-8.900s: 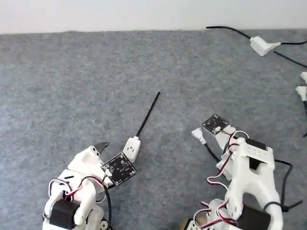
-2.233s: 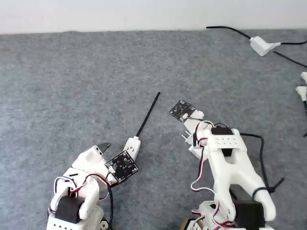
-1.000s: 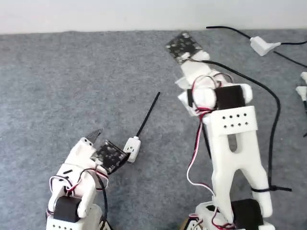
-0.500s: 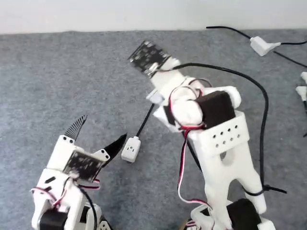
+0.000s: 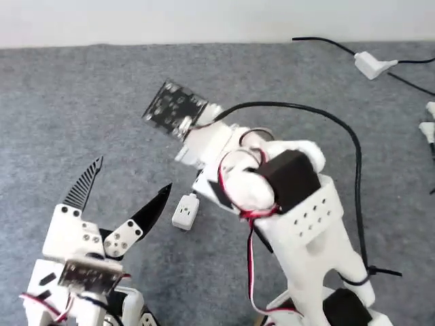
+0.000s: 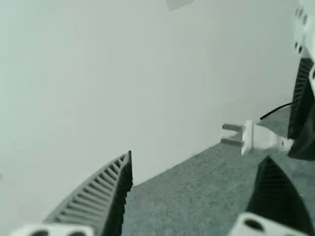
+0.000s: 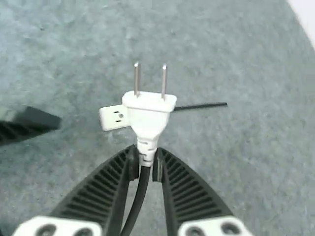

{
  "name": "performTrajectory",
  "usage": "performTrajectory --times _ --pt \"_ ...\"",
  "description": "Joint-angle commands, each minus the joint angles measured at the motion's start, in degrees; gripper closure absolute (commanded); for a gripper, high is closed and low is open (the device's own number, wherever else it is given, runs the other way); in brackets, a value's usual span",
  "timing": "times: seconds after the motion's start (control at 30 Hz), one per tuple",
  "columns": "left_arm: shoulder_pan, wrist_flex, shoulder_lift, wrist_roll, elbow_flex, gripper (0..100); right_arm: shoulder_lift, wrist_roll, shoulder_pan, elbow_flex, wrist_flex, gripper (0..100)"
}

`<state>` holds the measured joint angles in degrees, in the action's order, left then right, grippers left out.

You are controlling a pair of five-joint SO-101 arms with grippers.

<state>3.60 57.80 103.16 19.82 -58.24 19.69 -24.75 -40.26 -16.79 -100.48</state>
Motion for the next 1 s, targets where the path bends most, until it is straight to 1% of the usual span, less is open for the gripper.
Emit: performTrajectory --times 0.0,0.23,0.37,0.5,0.67,0.83,0.97 --pt "0.1 -1.3 0.5 -0.4 3.1 63 2.2 0.8 -2.9 0.5 -2.2 99.0" --pt "0.1 -1.3 0.5 -0.4 2.9 63 2.2 0.8 -8.0 0.9 -2.1 99.0" --pt "0.1 -1.4 0.5 -0.4 2.8 63 2.2 0.9 -9.5 0.9 -2.2 99.0" --pt "0.1 -1.5 0.5 -0.4 2.7 63 2.2 1.6 -9.5 0.9 -2.2 99.0" --pt "0.1 -1.8 0.6 -0.4 -0.7 63 4.1 1.6 -9.5 0.8 -2.2 99.0" --pt "0.0 -5.0 0.6 -0.3 -6.2 63 9.2 1.6 -9.4 1.0 -2.2 99.0" --pt "0.0 -6.2 0.6 -0.4 -8.2 63 12.1 1.6 -9.4 1.1 -2.5 99.1"
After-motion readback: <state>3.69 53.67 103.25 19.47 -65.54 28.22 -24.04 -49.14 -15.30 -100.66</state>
